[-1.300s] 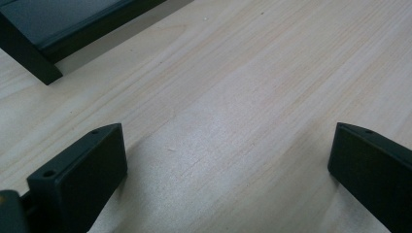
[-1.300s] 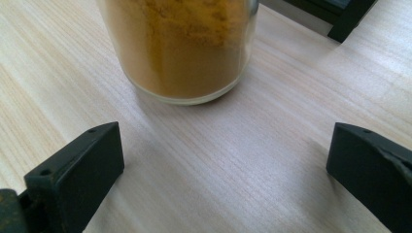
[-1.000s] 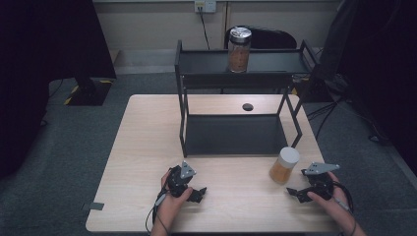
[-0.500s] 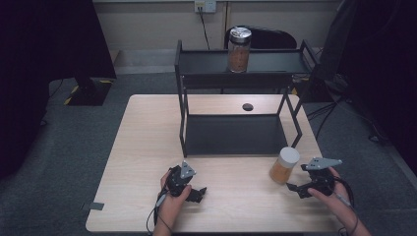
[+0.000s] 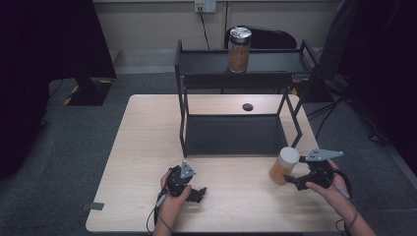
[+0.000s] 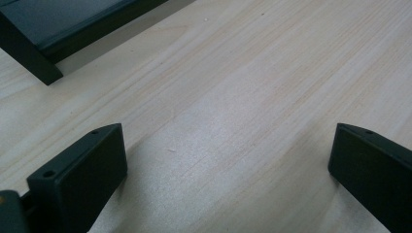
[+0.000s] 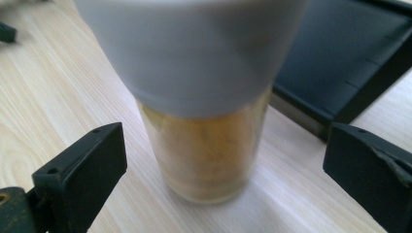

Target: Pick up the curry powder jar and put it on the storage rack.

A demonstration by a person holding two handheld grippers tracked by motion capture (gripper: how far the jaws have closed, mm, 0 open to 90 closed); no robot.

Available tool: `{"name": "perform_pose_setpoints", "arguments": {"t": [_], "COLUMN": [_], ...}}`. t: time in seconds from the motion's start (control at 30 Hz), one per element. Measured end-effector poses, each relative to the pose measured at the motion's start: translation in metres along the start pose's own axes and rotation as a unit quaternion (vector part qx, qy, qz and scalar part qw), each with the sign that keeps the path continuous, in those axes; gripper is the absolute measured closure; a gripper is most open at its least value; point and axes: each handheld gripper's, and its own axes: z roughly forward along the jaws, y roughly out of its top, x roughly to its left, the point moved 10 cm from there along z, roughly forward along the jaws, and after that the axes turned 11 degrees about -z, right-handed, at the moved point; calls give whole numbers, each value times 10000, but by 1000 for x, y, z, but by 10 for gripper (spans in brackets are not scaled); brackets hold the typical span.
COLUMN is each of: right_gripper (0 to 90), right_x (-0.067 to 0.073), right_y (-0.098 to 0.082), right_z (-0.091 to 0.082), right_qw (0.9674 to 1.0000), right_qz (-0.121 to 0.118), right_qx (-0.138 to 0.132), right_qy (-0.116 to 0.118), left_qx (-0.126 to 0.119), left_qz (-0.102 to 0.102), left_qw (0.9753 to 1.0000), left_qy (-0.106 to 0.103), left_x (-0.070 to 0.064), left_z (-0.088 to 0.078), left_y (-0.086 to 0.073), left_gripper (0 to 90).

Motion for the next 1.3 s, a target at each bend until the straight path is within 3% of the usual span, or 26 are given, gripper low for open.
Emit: {"name": "perform_pose_setpoints", "arguments": {"t": [0.1, 0.47, 0.73, 0.87, 1.0, 1.3], "right_gripper": [15, 188, 301, 315, 343, 346], "right_x": [-1, -6, -6, -6, -2, 1], "right_y": [3, 6, 8, 8, 13, 22], "right_z": [2, 8, 13, 13, 11, 15], "right_qw": [9998, 9967, 9961, 9958, 9970, 9970], "right_qz": [91, 337, 230, 123, -162, -218], "right_qx": [-139, -686, -791, -844, -741, -702], "right_qy": [93, 265, 321, 320, 139, 244], "left_qx": [0, 1, 0, 0, 0, -3], "left_qz": [0, 0, 0, 1, 0, 0], "left_qw": [10000, 10000, 10000, 10000, 10000, 10000], "left_qy": [0, -1, 0, 1, 1, 2], "left_x": [0, 0, 0, 0, 0, 0], "left_z": [0, 0, 0, 0, 0, 0], "left_y": [0, 0, 0, 0, 0, 0], "left_gripper": [0, 0, 0, 0, 0, 0]}}
